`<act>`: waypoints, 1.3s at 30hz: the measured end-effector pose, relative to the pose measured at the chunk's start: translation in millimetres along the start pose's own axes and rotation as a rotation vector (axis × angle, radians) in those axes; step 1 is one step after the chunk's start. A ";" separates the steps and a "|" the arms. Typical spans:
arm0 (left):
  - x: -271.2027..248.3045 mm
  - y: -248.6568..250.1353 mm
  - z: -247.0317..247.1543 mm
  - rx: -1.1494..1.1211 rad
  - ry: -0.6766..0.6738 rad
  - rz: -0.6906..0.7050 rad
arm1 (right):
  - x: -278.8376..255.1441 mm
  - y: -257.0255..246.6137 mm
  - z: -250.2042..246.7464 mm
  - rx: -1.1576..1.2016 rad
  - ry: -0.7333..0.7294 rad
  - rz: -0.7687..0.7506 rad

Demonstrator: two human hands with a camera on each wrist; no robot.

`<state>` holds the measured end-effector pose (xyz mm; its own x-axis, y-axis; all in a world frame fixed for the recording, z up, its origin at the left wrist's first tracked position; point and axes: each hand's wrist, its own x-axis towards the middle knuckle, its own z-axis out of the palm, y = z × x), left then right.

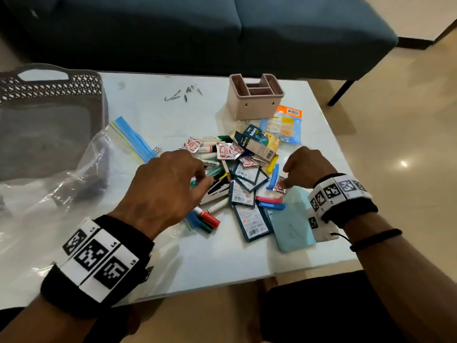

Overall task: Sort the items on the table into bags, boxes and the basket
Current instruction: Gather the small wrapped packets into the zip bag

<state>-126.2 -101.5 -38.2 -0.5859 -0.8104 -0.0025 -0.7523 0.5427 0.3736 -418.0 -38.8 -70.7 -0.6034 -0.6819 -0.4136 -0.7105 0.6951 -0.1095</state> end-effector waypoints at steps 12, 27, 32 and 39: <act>-3.1 11.0 18.0 0.021 -0.078 0.092 | -10.9 -4.5 16.7 -0.129 -0.061 -0.026; 5.0 22.8 22.8 -0.580 -0.024 -0.044 | -55.4 -57.5 -23.0 0.670 -0.333 -0.519; 7.3 4.1 13.3 -0.485 0.088 -0.101 | -24.4 -65.9 -6.4 0.378 -0.062 -0.511; 6.0 -9.9 2.9 -0.415 0.164 -0.128 | 5.8 -73.1 29.5 -0.056 -0.085 -0.350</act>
<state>-123.1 -111.1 -44.6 -0.4157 -0.9074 0.0613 -0.6113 0.3287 0.7199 -358.9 -86.9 -91.7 -0.2892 -0.8534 -0.4337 -0.8890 0.4074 -0.2090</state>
